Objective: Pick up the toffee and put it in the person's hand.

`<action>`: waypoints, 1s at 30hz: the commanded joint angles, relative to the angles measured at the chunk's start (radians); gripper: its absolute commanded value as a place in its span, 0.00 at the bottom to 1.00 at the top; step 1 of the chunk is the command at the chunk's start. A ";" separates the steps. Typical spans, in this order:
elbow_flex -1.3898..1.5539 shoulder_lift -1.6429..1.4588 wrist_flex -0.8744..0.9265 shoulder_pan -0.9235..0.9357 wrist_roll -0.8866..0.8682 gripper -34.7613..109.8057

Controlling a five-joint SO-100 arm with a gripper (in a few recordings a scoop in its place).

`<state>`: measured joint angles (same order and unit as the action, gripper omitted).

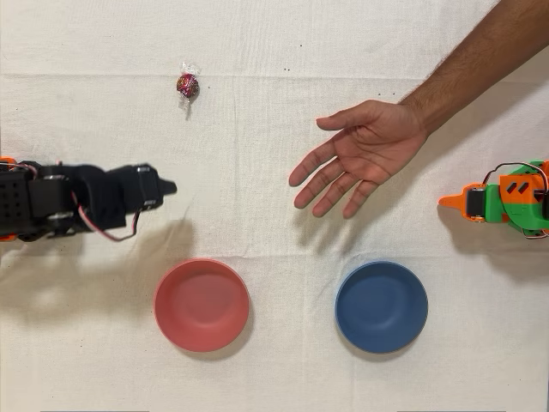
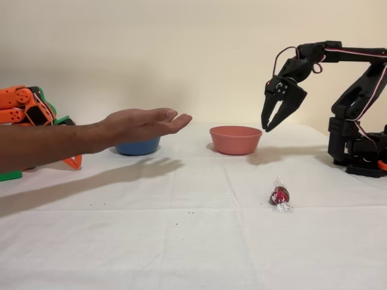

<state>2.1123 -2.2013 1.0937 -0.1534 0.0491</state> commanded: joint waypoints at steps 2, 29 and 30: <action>-0.115 0.044 0.028 -0.098 -0.020 0.24; -0.360 0.502 -0.015 -0.446 -0.147 0.28; -0.370 0.520 -0.015 -0.456 -0.152 0.28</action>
<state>1.8239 -1.6797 1.0753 -0.5645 -0.0736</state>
